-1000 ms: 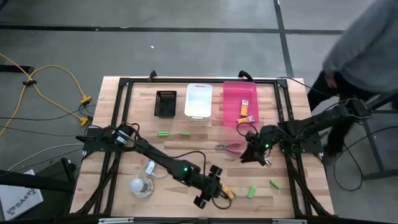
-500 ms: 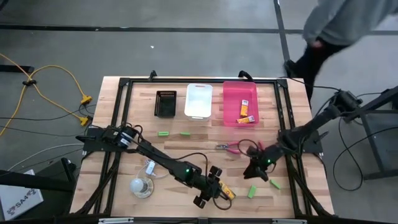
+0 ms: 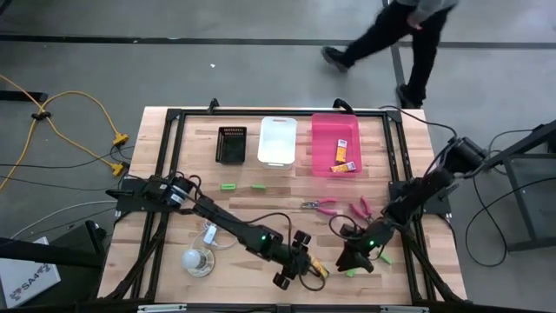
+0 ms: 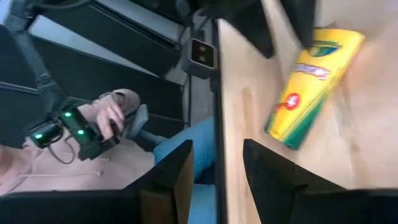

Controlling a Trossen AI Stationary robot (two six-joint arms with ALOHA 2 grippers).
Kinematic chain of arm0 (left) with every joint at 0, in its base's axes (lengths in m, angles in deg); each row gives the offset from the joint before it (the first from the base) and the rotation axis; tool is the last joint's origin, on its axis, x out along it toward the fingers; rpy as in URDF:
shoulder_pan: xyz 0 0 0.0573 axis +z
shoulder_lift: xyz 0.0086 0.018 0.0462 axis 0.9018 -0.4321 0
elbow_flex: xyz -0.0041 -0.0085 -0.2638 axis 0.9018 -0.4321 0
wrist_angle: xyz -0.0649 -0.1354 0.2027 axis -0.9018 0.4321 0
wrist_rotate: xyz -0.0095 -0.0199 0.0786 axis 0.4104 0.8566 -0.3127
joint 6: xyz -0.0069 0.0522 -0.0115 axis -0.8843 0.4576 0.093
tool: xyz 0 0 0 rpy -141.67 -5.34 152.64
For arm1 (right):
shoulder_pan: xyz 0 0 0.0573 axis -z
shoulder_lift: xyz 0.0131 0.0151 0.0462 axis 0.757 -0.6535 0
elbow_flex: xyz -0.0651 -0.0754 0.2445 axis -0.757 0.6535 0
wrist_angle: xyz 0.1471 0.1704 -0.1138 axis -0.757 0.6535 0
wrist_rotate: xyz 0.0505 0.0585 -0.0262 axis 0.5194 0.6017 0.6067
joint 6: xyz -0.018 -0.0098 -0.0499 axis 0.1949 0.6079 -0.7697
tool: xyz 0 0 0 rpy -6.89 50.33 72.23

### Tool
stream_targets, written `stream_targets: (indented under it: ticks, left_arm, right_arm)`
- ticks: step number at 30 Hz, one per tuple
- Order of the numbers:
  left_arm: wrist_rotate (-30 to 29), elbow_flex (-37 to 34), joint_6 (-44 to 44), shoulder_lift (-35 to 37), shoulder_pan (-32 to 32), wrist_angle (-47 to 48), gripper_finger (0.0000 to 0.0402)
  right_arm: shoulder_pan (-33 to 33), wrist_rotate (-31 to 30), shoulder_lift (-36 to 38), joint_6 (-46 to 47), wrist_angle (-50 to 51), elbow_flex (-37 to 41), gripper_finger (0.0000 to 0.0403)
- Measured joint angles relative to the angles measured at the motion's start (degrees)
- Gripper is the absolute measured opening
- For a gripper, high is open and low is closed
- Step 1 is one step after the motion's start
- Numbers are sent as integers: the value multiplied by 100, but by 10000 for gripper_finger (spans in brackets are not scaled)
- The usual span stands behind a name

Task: Pick & Place School Supplies
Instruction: Put the crayon box into the pink bin

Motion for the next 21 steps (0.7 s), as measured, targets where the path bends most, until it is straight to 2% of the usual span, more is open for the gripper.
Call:
stream_targets:
  ticks: [6,21]
  left_arm:
    - [-7,0,-262,-2,38,-151,192]
    - [-9,1,189,-5,16,-312,192]
  right_arm:
    - [-121,-167,-183,4,-594,0,128]
    - [-121,-154,-183,-211,-612,0,128]
